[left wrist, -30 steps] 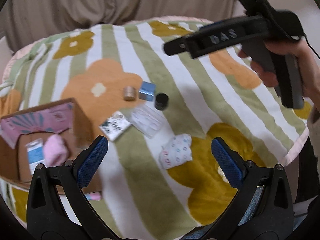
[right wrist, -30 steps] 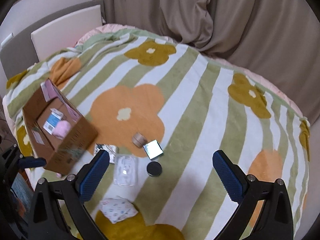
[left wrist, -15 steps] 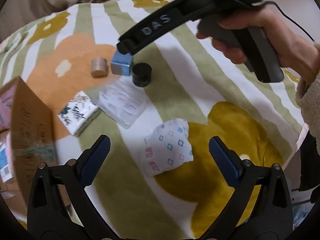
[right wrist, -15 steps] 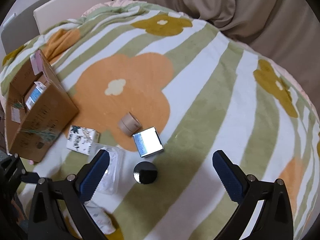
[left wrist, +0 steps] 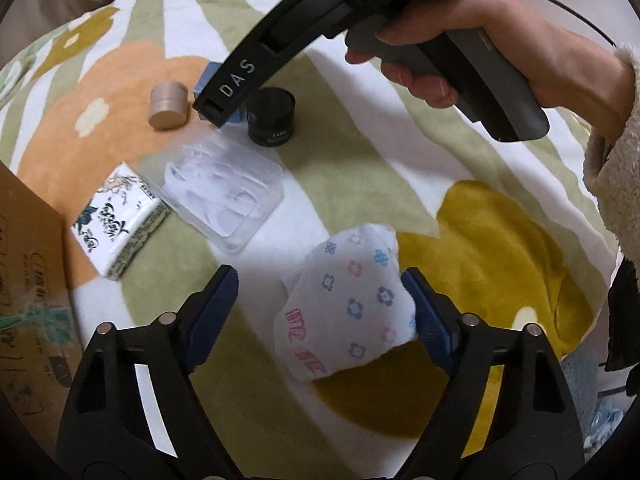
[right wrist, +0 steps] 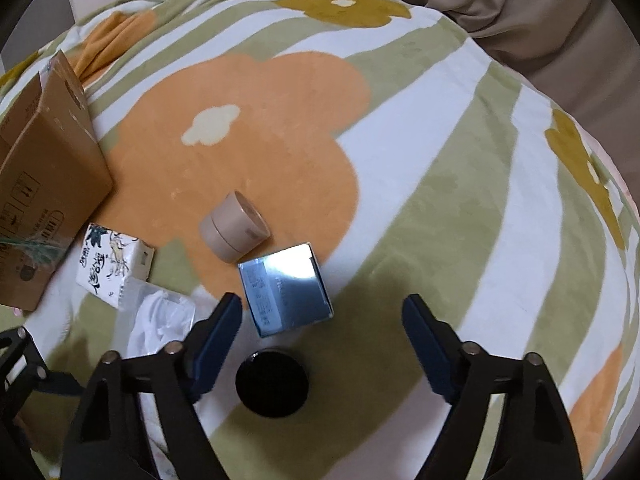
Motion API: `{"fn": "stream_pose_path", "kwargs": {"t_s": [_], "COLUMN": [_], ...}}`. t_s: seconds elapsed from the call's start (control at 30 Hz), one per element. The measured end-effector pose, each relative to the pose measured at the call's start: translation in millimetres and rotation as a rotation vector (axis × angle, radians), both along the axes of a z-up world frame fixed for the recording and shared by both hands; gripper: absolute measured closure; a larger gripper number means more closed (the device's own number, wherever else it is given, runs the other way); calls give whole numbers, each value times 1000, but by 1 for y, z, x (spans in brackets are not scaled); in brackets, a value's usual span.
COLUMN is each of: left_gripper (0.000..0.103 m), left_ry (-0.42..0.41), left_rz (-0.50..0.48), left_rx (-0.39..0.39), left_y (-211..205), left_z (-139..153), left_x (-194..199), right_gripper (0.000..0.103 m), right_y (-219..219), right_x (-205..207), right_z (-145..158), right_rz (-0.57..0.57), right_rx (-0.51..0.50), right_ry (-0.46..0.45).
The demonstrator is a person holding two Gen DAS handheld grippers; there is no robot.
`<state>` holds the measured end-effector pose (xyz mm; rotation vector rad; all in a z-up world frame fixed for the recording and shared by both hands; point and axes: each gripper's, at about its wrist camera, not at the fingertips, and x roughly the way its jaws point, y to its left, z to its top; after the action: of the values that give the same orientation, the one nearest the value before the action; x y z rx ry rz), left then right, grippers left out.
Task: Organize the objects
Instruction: 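Grasp the white patterned sock with the left tool while the right tool grasps the blue cube box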
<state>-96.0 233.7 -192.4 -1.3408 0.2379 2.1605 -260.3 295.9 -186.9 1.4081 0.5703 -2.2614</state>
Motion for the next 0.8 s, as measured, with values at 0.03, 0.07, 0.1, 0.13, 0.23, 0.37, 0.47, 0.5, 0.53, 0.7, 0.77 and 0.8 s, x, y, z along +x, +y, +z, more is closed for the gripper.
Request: {"fn": "stream_pose_path", "kwargs": {"t_s": [0.03, 0.07, 0.1, 0.13, 0.23, 0.37, 0.47, 0.5, 0.53, 0.7, 0.77, 0.8], "left_gripper": [22, 22, 25, 30, 40, 48, 51, 52, 52, 53, 54, 54], "left_ry": [-3, -6, -9, -12, -21, -22, -28, -31, -33, -37, -41, -42], "left_rz": [-1, -2, -4, -8, -29, -57, -59, -59, -59, -56, -53, -52], "left_rx": [4, 6, 10, 13, 20, 10, 18, 22, 25, 32, 35, 38], "left_y": [0, 0, 0, -1, 1, 5, 4, 4, 3, 1, 0, -1], "left_z": [-1, -2, -3, -3, -5, -7, -7, -7, -7, -5, -5, -4], "left_x": [0, 0, 0, 0, 1, 5, 5, 5, 5, 7, 7, 7], "right_gripper": [31, 34, 37, 39, 46, 62, 65, 65, 65, 65, 65, 66], "right_y": [-1, -3, -4, -5, -8, -15, -20, -20, -21, -20, -20, -20], "right_x": [0, -1, -1, -1, 0, 1, 3, 2, 2, 4, 6, 7], "right_z": [-1, -3, -3, -4, -7, -7, -8, -8, -8, -5, -2, 0], "right_rz": [3, 8, 13, 19, 36, 58, 65, 66, 65, 51, 51, 52], "right_rx": [3, 4, 3, 4, 4, -10, 3, 7, 7, -3, -7, -10], "right_ry": [0, 1, 0, 0, 2, -13, -10, -9, -8, -8, -4, -1]}}
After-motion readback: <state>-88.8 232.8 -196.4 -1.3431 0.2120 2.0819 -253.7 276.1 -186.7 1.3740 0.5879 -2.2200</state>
